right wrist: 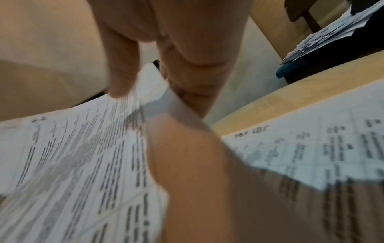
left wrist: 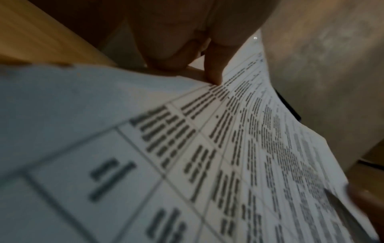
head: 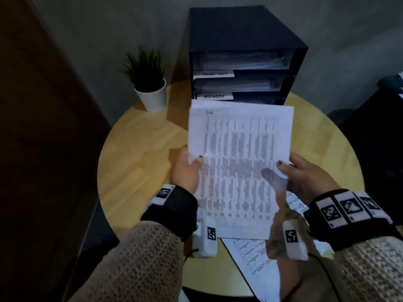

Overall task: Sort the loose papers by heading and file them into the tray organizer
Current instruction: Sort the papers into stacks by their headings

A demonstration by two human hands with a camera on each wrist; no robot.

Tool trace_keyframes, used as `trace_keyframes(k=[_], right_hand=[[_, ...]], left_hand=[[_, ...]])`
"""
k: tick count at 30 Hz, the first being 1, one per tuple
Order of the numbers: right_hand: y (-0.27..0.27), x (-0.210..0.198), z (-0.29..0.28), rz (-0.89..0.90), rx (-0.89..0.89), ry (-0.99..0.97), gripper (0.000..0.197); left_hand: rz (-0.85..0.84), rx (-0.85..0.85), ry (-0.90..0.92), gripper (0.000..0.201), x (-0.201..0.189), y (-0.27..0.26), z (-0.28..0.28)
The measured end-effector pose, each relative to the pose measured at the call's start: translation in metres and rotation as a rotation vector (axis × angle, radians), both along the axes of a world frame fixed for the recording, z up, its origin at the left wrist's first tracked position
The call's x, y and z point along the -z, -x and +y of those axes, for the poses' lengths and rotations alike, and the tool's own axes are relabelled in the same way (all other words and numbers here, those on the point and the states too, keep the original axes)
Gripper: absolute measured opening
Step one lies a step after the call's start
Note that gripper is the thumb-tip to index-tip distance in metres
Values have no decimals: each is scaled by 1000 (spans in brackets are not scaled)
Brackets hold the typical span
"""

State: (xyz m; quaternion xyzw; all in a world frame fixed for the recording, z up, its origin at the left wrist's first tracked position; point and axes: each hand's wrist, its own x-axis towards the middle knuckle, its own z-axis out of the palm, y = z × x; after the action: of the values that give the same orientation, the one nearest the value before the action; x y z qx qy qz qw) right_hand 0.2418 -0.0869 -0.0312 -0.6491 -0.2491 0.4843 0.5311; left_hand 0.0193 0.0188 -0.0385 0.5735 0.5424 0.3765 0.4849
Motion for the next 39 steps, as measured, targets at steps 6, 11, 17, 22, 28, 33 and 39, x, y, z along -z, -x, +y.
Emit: trace_keyframes(k=[6,11,17,22,28,33,39], right_hand=[[-20,23,-4,-609,91,474,35],[-25,21,-3,-807,-124,807,45],[-26,20,-1,-847,-206,840,50],[-30,33,2,-737,-108,752,47],[-37,46,-1,-472,50,629,39],[-36,54,2,-452,75,602,40],[-39,60,3,-478,53,616,45]], left_hand=[[75,65,294,27,34,-17,-5],[50,-36,422,32,47,-18,5],[-286,-57,611,29,36,-30,-2],[113,196,294,14,44,-31,-10],[42,301,186,47,33,-43,-22],[403,252,109,34,33,-32,-5],[682,141,121,42,39,-7,12]])
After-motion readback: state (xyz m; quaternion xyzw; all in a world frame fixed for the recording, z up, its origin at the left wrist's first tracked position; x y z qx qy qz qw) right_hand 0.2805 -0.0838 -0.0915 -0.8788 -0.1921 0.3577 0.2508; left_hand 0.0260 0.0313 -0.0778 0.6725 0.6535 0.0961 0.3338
